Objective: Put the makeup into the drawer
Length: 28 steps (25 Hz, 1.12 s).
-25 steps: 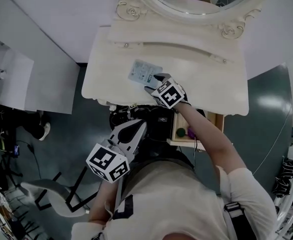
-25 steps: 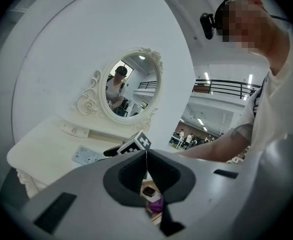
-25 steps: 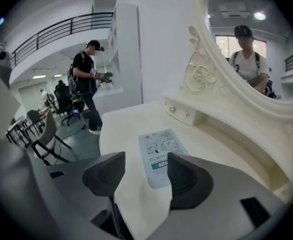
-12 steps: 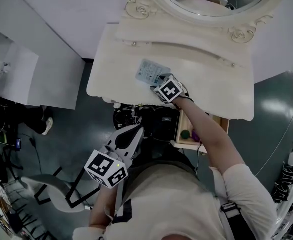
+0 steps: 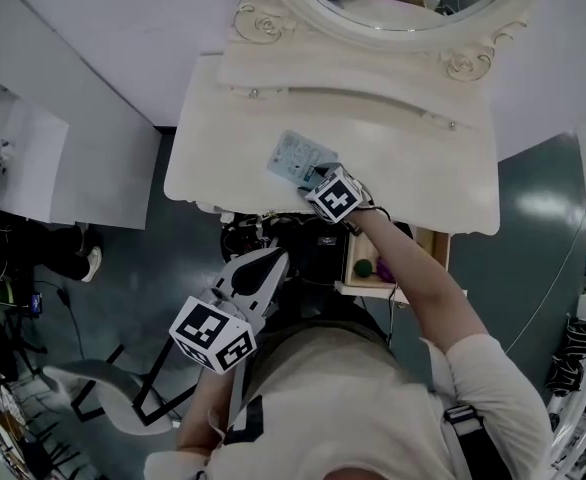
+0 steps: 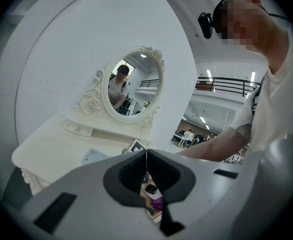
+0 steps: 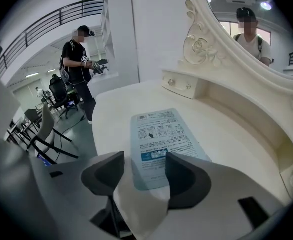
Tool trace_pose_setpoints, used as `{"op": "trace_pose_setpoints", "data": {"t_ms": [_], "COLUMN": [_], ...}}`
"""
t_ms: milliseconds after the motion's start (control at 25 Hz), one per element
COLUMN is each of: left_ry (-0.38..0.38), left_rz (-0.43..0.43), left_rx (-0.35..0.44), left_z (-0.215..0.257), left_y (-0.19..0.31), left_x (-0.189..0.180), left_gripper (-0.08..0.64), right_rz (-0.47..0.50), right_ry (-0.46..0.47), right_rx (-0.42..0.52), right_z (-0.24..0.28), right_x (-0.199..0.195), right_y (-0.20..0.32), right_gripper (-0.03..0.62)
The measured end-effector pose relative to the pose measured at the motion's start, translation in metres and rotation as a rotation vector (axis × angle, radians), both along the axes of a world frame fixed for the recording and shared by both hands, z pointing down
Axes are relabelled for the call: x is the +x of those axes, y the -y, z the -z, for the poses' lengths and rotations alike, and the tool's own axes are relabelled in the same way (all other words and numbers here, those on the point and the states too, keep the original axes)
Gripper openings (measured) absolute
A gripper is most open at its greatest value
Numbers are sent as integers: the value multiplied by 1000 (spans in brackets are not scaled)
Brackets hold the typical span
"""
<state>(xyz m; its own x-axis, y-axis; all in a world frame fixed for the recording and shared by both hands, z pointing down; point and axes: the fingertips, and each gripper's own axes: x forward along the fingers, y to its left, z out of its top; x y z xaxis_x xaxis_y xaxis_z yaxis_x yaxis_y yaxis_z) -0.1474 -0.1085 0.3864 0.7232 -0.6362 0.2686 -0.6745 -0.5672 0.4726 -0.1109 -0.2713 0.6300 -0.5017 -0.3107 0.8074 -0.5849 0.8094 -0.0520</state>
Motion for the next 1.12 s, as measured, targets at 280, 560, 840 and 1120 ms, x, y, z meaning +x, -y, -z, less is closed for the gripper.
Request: {"op": "trace_pose_setpoints", "data": {"t_ms": [280,560,840,1120], "left_ry": [-3,0,7,13], "left_rz": [-46,-64,-66,-75], "left_rx": [17,28,27,28], "left_z": [7,11,12,12], "left_y": [4,7,6,0], "left_x": [18,27,32,34], "left_gripper": [58,60,60,58], "right_rz": [41,108,245,211], "right_ry": [-5,-14,-177,-221], "right_rx": [4,-24,79,132], "right_z": [1,2,-5,-6], "right_x": [8,16,27,32], "right_y": [-18,-33,-48,-53], "right_gripper": [262,262,262,208]}}
